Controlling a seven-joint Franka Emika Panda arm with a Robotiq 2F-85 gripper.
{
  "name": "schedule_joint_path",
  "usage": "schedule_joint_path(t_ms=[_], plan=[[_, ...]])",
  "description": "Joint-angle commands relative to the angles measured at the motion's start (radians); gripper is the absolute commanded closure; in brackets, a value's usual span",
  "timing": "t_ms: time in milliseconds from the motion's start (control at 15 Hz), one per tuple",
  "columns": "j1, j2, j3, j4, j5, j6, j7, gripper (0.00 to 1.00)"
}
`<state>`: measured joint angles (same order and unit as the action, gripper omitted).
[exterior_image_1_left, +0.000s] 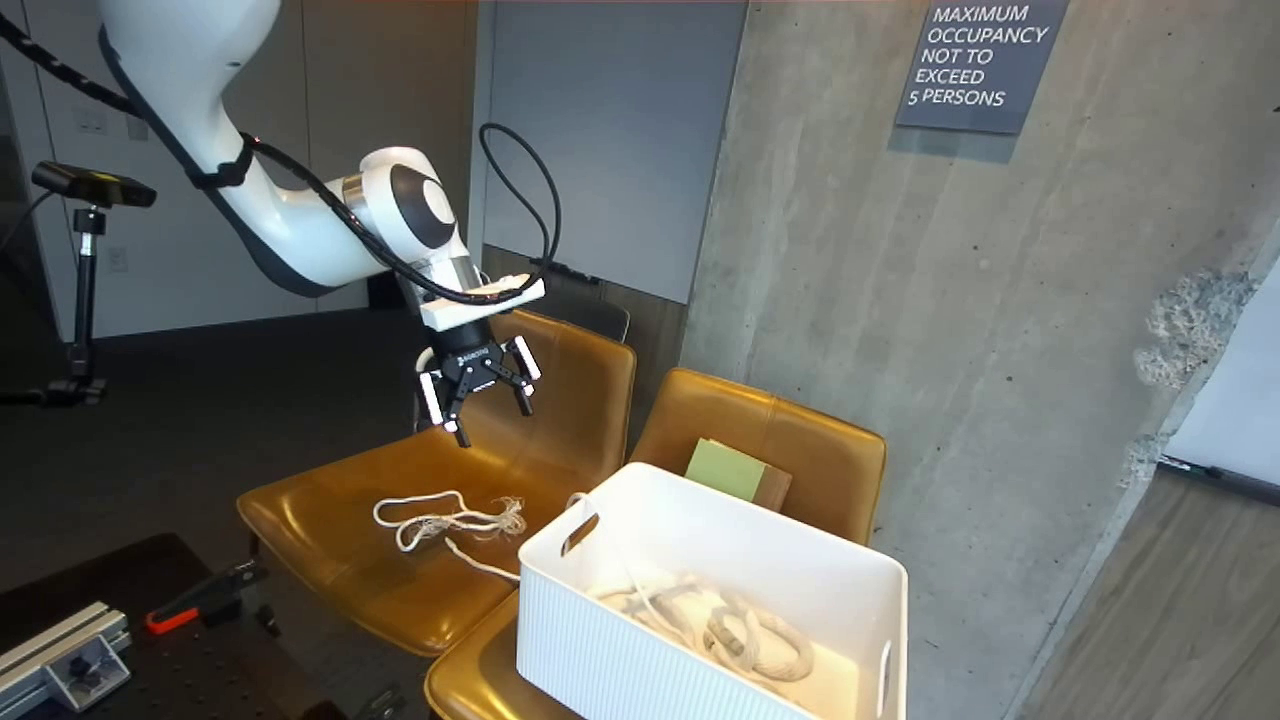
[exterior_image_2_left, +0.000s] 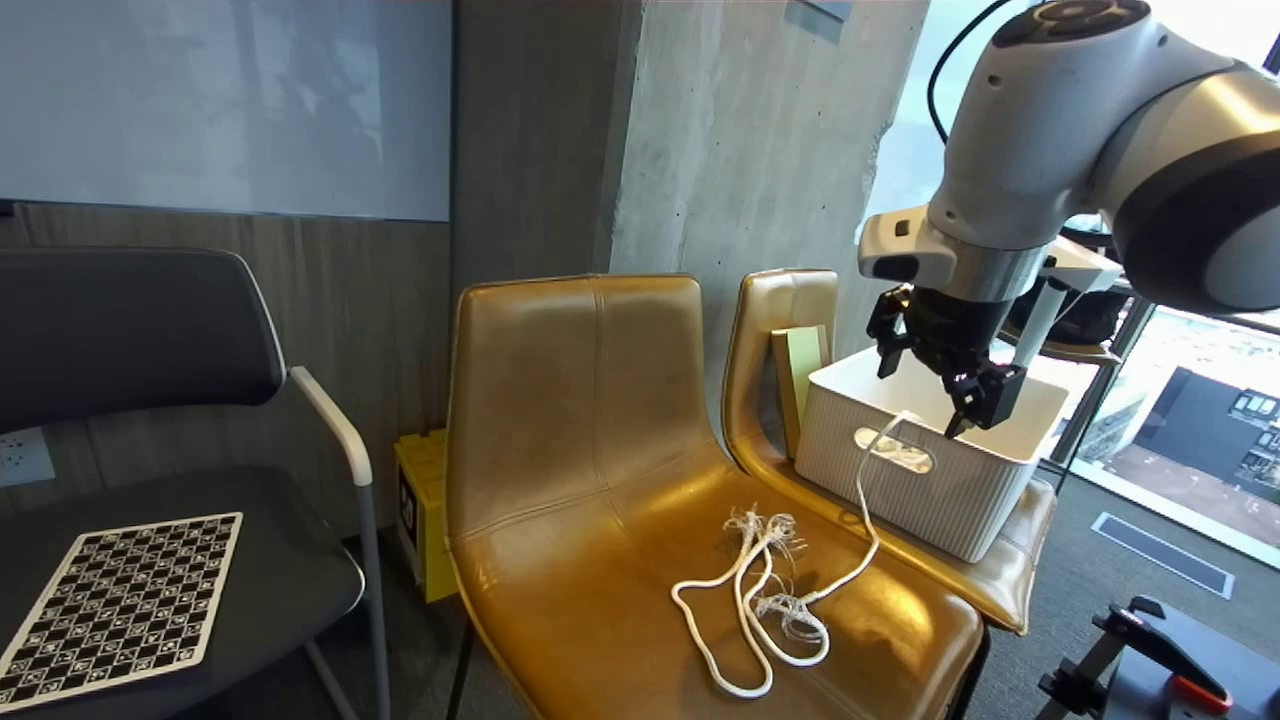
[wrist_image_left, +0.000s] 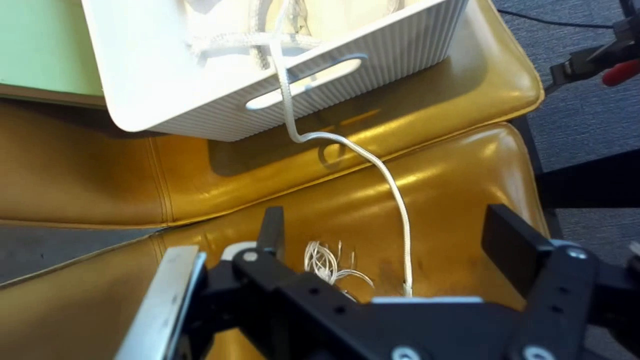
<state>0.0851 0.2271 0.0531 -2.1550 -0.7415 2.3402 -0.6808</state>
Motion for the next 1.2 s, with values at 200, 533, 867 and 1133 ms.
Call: schedule_joint_path(t_ms=[200, 533, 867, 1133], plan=[[-0.014, 0.189, -0.033, 0.14, -0.112, -0.021, 0.041, 0.0], [-0.018, 0.266, -0.039, 0.163, -0.188, -0.031, 0.076, 0.0], [-0.028, 0.293, -0.042, 0.214, -0.212, -0.047, 0.064, 0.0], [-0.044, 0.313, -0.05, 0.256, -0.229, -0.073, 0.062, 0.19]])
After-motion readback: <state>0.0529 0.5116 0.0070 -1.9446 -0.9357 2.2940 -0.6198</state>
